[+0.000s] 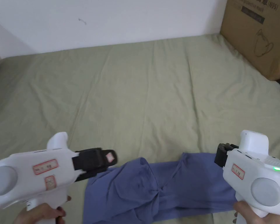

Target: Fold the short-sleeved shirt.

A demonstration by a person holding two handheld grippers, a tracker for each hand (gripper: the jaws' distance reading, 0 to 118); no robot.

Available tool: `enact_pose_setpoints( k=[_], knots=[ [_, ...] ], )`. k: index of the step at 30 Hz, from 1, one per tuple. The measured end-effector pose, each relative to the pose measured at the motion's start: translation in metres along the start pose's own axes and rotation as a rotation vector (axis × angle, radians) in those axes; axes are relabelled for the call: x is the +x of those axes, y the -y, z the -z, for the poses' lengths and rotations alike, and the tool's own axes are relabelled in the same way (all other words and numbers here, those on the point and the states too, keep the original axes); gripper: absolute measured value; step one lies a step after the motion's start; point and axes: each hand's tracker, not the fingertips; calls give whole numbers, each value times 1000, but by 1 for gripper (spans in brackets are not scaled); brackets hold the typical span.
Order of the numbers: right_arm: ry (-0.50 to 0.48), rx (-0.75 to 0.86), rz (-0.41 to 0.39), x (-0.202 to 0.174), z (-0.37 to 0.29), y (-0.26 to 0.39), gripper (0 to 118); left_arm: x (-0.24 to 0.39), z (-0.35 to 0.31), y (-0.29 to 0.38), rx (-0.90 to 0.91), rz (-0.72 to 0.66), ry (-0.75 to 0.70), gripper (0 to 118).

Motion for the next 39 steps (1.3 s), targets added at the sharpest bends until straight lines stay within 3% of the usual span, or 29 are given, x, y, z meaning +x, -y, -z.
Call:
enact_pose_setpoints(
  k=[2, 6, 11, 17, 20, 28, 33, 39],
  knots=[
    [-5, -4, 5, 1, 0, 2, 1, -12, -5, 2, 5, 13, -152, 1],
    [-7, -9, 5, 3, 0, 4, 1, -44, 25, 13, -102, 22, -237, 0],
    [-3, -19, 12, 7, 2, 5, 1, -45, 81, 37, -206, -33, -151, 0],
    [3, -28, 37, 20, 1, 6, 1, -9, 135, 56, -319, 59, -139, 0],
    [13, -32, 36, 24, 1, 7, 1, 15, 151, 63, -352, 177, -172, 0],
    [22, -43, 52, 34, 2, 8, 1, 64, 178, 86, -439, 300, -97, 0],
    [25, -38, 42, 33, -4, 5, 1, 72, 168, 83, -425, 305, -55, 0],
    [16, -20, 21, 25, -12, -2, 1, 52, 97, 42, -249, 210, 36, 0]
  ],
)
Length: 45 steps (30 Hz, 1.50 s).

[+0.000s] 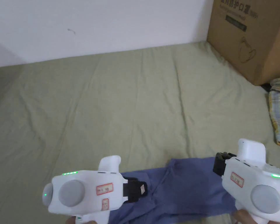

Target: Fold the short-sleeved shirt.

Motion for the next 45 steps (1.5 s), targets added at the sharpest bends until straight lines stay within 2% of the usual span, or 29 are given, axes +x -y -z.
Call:
enact_pose_setpoints(
  k=[7, 9, 10, 11, 14, 15, 16, 20, 24, 26, 27, 28, 29, 30, 33, 35, 39, 43, 45],
  knots=[
    [-21, 2, -61, -24, -4, 1, 1, -105, -79, 41, 95, -211, -9, 0],
    [-24, -4, -81, -31, -3, 2, 1, -128, -90, 56, 116, -228, -9, 1],
    [-25, -6, -89, -35, -2, 2, 1, -138, -96, 64, 138, -262, -8, 6],
    [-25, -9, -96, -40, -1, 2, 1, -148, -99, 69, 145, -284, 6, 28],
    [-22, -16, -120, -52, 3, 0, 1, -164, -90, 77, 132, -343, 73, 103],
    [-22, -14, -136, -57, 3, 0, 1, -168, -85, 78, 135, -352, 86, 114],
    [-27, -13, -150, -62, 3, 0, 1, -171, -80, 73, 133, -354, 92, 118],
    [-48, -23, -210, -77, 5, 1, 1, -185, -38, 72, 79, -418, 148, 118],
    [-28, -25, -238, -83, 7, 2, 1, -186, -8, 69, 110, -444, 289, 118],
    [-10, -28, -246, -81, 10, 1, 1, -187, 2, 67, 104, -461, 292, 118],
    [-6, -31, -241, -80, 11, 1, 1, -189, 6, 67, 95, -466, 306, 114],
    [-3, -35, -232, -78, 11, 0, 1, -189, 4, 65, 96, -464, 338, 96],
    [0, -38, -226, -76, 11, 0, 1, -192, 4, 65, 94, -482, 345, 32],
    [3, -40, -224, -75, 12, 0, 1, -197, 3, 66, 84, -503, 328, 9],
    [23, -44, -231, -74, 14, 0, 1, -208, 7, 69, -37, -561, 177, 9],
    [29, -41, -225, -73, 13, 0, 1, -206, 0, 65, 19, -539, 244, 9],
    [29, -47, -216, -72, 13, 0, 1, -203, -24, 53, 25, -474, 212, 9],
    [19, -43, -222, -76, 9, 1, 1, -229, -65, 53, 83, -489, 187, 9],
    [13, -40, -228, -78, 7, 2, 1, -244, -95, 60, 96, -487, 121, 9]
  ],
)
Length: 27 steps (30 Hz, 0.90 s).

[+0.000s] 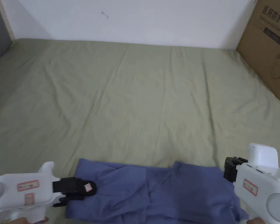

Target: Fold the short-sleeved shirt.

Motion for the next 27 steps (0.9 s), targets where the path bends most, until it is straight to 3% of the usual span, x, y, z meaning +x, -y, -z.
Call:
enact_pose_setpoints(
  k=[3, 4, 6, 8, 10, 11, 14, 15, 18, 20, 27],
  knots=[
    [-10, 0, 0, -1, -1, 1, 1, -17, -45, -8, 23, 5, -114, 9],
    [-17, 1, 2, -1, 0, 2, 1, 0, 7, 2, 26, -7, -137, 9],
    [-21, -1, 6, 0, 0, 4, 1, -1, 5, 1, 54, 2, -162, 9],
    [-28, -3, 12, 2, -1, 6, 1, 6, -53, 5, 66, 4, -182, 9],
    [-35, -6, 23, 5, -1, 8, 1, 18, -40, -2, 74, 20, -199, 9],
    [-38, -6, 28, 7, -2, 9, 1, 19, -69, 2, 73, 28, -215, 9],
    [-47, -3, 46, 16, -3, 11, 1, 56, -67, -8, 88, 89, -262, 9],
    [-50, -1, 53, 20, -4, 11, 1, 94, -70, 10, 109, 88, -282, 9],
    [-55, 0, 87, 33, -6, 11, 1, 151, -50, 0, 116, 81, -254, 9],
    [-64, 14, 108, 43, -7, 11, 1, 175, -46, -1, 97, 201, -261, 9],
    [-50, 38, 121, 70, -11, 11, 1, 256, 72, 14, -35, 346, -268, 9]
  ],
)
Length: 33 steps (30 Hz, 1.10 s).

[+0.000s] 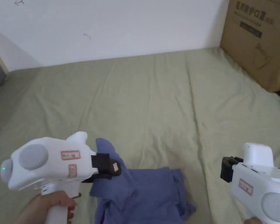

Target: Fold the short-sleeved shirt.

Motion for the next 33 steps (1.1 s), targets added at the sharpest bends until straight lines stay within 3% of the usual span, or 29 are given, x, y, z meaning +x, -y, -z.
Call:
enact_pose_setpoints(
  k=[3, 7, 8, 10, 11, 13, 14, 17, 19, 22, 23, 27, 33],
  knots=[
    [10, 0, 7, 11, 0, 0, 1, 34, 51, -4, -66, 122, -78, 9],
    [25, -7, 38, 24, 2, 3, 1, 49, 115, 8, -174, 84, -37, 10],
    [27, -13, 44, 27, 3, 5, 1, 60, 126, 14, -188, 90, -48, 18],
    [35, -24, 48, 31, 5, 8, 1, 69, 141, 19, -223, 120, -32, 45],
    [37, -30, 50, 33, 7, 10, 1, 75, 147, 21, -252, 163, -1, 71],
    [39, -44, 57, 35, 10, 13, 1, 94, 152, 30, -283, 214, 35, 108],
    [37, -49, 61, 36, 11, 14, 1, 99, 152, 33, -291, 248, 48, 116],
    [29, -48, 55, 34, 12, 13, 1, 106, 133, 31, -250, 278, 77, 113],
    [32, -43, 35, 31, 13, 11, 1, 101, 115, 25, -201, 262, 47, 101],
    [29, -34, 13, 26, 13, 10, 1, 88, 82, 11, -72, 231, -20, 15],
    [28, -31, 9, 25, 13, 9, 1, 82, 78, 9, -50, 227, -69, 7],
    [24, -33, -2, 21, 14, 11, 1, 63, 98, 18, -103, 259, -202, 2],
    [25, -48, 0, 22, 14, 17, 1, 76, 156, 52, -196, 250, -76, 1]
  ],
)
